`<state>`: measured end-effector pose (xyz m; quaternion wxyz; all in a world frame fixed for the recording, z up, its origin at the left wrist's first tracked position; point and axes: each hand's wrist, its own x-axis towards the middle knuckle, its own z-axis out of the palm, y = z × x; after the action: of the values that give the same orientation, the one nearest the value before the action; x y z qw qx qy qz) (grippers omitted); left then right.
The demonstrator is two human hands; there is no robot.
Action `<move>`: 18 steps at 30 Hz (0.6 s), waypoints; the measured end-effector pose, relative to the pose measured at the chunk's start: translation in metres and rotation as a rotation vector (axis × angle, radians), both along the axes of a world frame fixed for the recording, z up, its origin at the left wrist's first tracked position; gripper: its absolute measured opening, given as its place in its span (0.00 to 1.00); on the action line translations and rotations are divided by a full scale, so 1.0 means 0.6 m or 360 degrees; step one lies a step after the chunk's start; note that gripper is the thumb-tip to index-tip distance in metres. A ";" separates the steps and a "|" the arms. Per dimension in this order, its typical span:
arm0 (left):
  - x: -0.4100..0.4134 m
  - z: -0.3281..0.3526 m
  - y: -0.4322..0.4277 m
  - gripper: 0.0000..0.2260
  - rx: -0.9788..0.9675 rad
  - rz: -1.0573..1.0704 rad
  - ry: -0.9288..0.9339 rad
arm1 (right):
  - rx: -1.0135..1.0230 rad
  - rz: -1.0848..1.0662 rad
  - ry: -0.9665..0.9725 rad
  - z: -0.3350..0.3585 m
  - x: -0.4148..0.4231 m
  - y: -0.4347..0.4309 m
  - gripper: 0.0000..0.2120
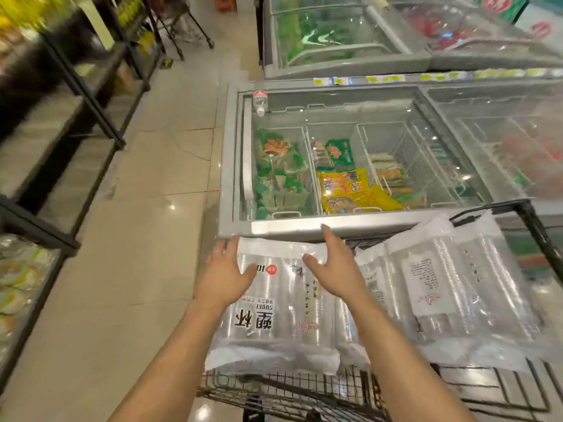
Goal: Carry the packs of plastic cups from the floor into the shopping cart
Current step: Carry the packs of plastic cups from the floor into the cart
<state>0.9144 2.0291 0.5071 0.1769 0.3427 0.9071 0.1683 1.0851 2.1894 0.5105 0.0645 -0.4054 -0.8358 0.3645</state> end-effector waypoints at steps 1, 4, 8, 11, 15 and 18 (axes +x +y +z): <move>-0.001 0.030 0.000 0.34 0.0025 -0.0003 0.0072 | 0.0089 0.0076 0.0016 0.033 -0.007 0.006 0.37; -0.008 0.134 -0.011 0.33 0.0105 -0.0016 0.0307 | 0.0342 0.0303 0.0043 0.134 -0.035 0.017 0.36; -0.029 0.267 -0.063 0.34 0.0199 0.0043 0.0601 | 0.0721 0.0556 0.0059 0.259 -0.086 -0.001 0.37; -0.045 0.344 -0.129 0.33 0.0182 0.0108 0.0829 | 0.0938 0.0722 0.0061 0.337 -0.129 -0.046 0.38; -0.067 0.411 -0.260 0.34 0.0160 0.0241 0.0975 | 0.1167 0.0901 0.0131 0.407 -0.182 -0.149 0.40; -0.075 0.439 -0.386 0.35 0.0117 0.0394 0.1049 | 0.1277 0.1073 0.0179 0.441 -0.228 -0.259 0.39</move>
<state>0.8693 1.7973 0.7707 -0.1594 0.2723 0.9435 0.1013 0.9484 2.0342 0.7751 0.1384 -0.0373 -0.9890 0.0376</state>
